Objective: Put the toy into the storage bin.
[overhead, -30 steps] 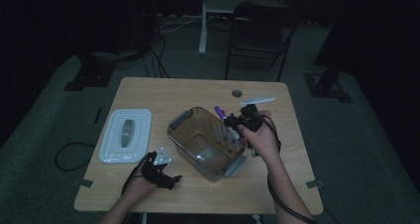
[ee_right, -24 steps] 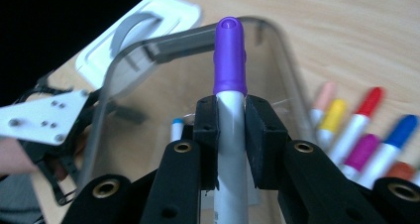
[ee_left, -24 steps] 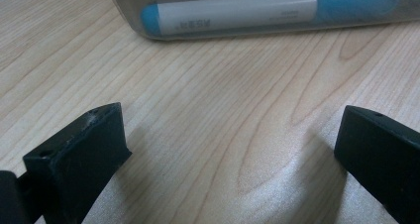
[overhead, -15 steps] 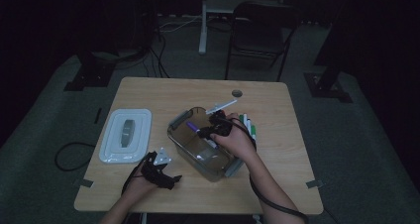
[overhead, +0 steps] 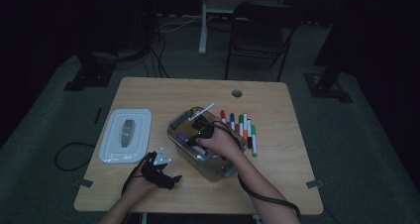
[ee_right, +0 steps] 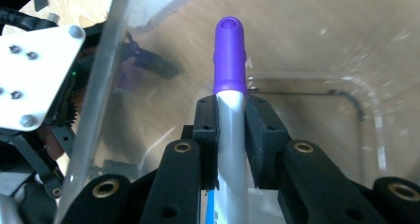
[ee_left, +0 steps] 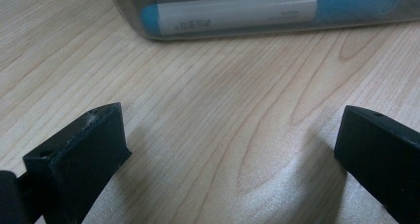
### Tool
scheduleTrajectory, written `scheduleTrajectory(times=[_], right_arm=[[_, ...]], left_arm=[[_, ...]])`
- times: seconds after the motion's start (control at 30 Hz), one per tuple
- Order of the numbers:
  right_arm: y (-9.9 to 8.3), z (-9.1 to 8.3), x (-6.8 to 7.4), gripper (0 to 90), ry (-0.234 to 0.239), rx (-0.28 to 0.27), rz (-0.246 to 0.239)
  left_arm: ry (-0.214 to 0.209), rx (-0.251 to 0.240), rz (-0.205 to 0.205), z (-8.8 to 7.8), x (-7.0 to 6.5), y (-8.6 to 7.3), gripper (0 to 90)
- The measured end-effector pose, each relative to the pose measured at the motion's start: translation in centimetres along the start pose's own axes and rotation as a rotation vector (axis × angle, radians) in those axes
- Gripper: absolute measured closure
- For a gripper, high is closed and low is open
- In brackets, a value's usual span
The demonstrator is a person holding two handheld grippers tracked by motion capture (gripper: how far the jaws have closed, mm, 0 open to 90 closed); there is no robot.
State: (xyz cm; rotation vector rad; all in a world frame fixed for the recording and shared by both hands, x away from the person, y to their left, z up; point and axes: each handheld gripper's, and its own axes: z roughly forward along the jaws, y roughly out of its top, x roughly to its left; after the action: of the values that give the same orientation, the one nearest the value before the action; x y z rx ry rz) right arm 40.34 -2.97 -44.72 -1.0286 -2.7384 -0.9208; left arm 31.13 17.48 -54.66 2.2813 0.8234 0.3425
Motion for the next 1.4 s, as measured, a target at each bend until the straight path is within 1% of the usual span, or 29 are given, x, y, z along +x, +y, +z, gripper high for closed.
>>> scheduleTrajectory(times=[0.03,0.1,0.17,0.2,0.23,0.37,0.57,0.6,0.63,0.7,0.77,0.8,0.87,0.9,0.93,0.97,1.03,1.1,1.13,1.17,1.2,1.23,1.27,1.3,1.33,1.37,1.4], right_arm=[[0.0,0.3,-0.1,76.7,-0.005,0.011,-0.001],[0.0,1.1,-0.2,76.7,-0.013,0.041,0.015],[0.0,1.4,-0.2,76.7,-0.013,0.051,0.018],[-0.1,1.7,-0.3,76.7,-0.014,0.063,0.028],[-0.2,2.3,-0.5,76.7,-0.021,0.085,0.033],[-0.5,3.2,-0.5,76.6,-0.034,0.127,0.037],[-0.6,3.6,-0.3,76.5,-0.039,0.156,0.037],[-0.7,3.9,-0.3,76.2,-0.041,0.175,0.040],[-0.7,3.9,-0.3,76.0,-0.044,0.178,0.040],[-0.8,4.1,-0.3,72.6,-0.057,0.196,0.039],[-0.8,4.1,-0.4,72.2,-0.042,0.196,0.049],[-0.8,4.0,-0.4,71.3,-0.037,0.197,0.041],[-0.7,3.1,-0.4,69.2,-0.033,0.149,0.017],[-0.5,2.4,-0.4,67.0,-0.023,0.115,0.009],[-0.4,1.3,-0.4,66.9,-0.016,0.071,0.012],[-0.4,0.6,-0.4,66.1,-0.013,0.045,0.007],[-0.3,-1.7,-0.5,64.7,-0.013,-0.036,0.006],[-0.6,-4.4,-1.0,62.8,-0.017,-0.124,0.011],[-0.8,-5.3,-1.2,62.5,-0.019,-0.148,0.013],[-0.8,-5.3,-1.2,62.5,-0.019,-0.148,0.013],[-1.2,-7.1,-1.7,60.8,-0.032,-0.194,0.023],[-1.7,-8.3,-2.2,59.0,-0.050,-0.226,0.024],[-2.1,-9.1,-2.7,57.8,-0.069,-0.245,0.031],[-3.0,-10.5,-3.7,56.1,-0.111,-0.286,0.046],[-3.0,-10.5,-3.7,56.1,-0.111,-0.286,0.046],[-4.0,-11.4,-4.9,52.9,-0.139,-0.311,0.072],[-4.0,-11.4,-4.9,52.9,-0.139,-0.311,0.072]], left_arm=[[0.000,0.000,0.000,0.0,0.0,0.0,0.4],[0.000,-0.001,0.000,0.0,0.0,0.0,0.4],[0.001,-0.002,-0.001,0.0,0.0,0.0,0.4],[0.001,0.000,0.000,0.0,0.0,0.0,0.4],[0.001,-0.001,0.000,0.0,0.0,0.0,0.4],[0.001,-0.002,0.000,0.0,0.0,0.0,0.4],[0.001,-0.002,0.000,0.0,0.0,0.0,0.4],[0.001,-0.002,0.000,0.0,0.0,0.0,0.4],[0.001,-0.001,0.001,0.0,0.0,0.0,0.4],[0.001,-0.001,0.000,0.0,0.0,0.0,0.4],[0.001,-0.002,0.000,0.0,0.0,0.0,0.4],[0.001,-0.001,0.000,0.0,0.0,0.0,0.4],[0.000,0.000,0.000,0.0,0.0,0.0,0.4],[0.001,-0.001,0.000,0.0,0.0,0.0,0.4],[0.000,0.000,0.000,0.0,0.0,0.0,0.4],[0.000,-0.001,-0.001,0.0,0.0,0.0,0.4],[0.000,0.000,0.000,0.0,0.0,0.0,0.4],[0.000,0.000,0.000,0.0,0.0,0.0,0.4],[0.000,0.000,0.000,0.0,0.0,0.0,0.4],[0.000,0.000,0.000,0.0,0.0,0.0,0.4],[0.000,0.000,0.000,0.0,0.0,0.0,0.4],[0.000,0.000,0.000,0.0,0.0,0.0,0.4],[0.000,0.000,0.000,0.0,0.0,0.0,0.4],[0.000,-0.001,-0.001,0.0,0.0,0.0,0.4],[0.000,-0.001,-0.001,0.0,0.0,0.0,0.4],[0.000,-0.001,-0.001,0.0,0.0,0.0,0.4],[0.000,-0.001,-0.001,0.0,0.0,0.0,0.4]])
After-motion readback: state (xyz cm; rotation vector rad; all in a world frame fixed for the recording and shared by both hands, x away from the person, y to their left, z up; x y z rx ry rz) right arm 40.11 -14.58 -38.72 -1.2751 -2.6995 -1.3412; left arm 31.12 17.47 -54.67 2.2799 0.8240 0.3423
